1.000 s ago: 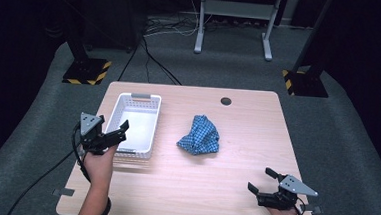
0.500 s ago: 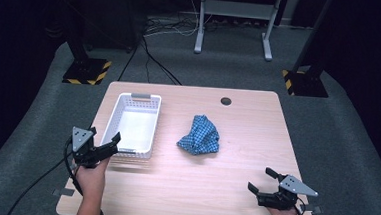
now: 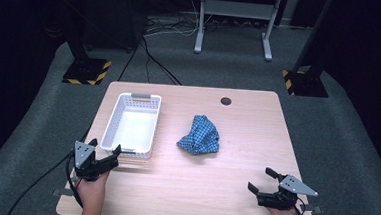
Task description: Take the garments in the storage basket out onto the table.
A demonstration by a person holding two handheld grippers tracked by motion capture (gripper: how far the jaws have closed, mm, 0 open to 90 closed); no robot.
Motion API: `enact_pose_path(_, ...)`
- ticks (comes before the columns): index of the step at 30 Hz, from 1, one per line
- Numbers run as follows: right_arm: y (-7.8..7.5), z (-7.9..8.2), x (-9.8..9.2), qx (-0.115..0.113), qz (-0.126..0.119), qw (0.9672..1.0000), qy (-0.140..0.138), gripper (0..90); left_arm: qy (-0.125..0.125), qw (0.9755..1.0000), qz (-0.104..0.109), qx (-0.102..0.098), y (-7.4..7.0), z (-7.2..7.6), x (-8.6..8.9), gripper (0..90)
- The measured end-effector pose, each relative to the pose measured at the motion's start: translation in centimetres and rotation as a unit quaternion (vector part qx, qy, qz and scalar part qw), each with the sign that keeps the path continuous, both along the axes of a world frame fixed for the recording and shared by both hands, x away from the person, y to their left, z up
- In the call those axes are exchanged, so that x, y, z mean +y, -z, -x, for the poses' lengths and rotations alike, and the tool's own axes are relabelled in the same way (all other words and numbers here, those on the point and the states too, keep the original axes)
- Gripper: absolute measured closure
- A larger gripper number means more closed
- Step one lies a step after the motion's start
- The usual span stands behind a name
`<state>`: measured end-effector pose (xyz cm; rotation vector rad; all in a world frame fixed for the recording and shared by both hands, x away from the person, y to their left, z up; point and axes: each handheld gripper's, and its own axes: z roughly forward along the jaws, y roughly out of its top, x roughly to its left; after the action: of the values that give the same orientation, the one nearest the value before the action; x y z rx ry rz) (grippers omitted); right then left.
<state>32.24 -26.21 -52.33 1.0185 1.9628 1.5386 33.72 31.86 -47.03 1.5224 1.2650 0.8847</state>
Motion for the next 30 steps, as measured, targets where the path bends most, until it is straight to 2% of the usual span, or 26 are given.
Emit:
enact_pose_path(9,0.0,0.0,0.0,0.0,0.001,1.0,0.0,5.9,0.0,0.9998,0.005,0.019,1.6,0.8,0.3,11.9)
enact_pose_path(30,0.0,0.0,0.0,0.0,0.001,1.0,0.002,5.9,-0.002,0.9988,0.013,0.048,4.3,1.8,0.7,11.7)
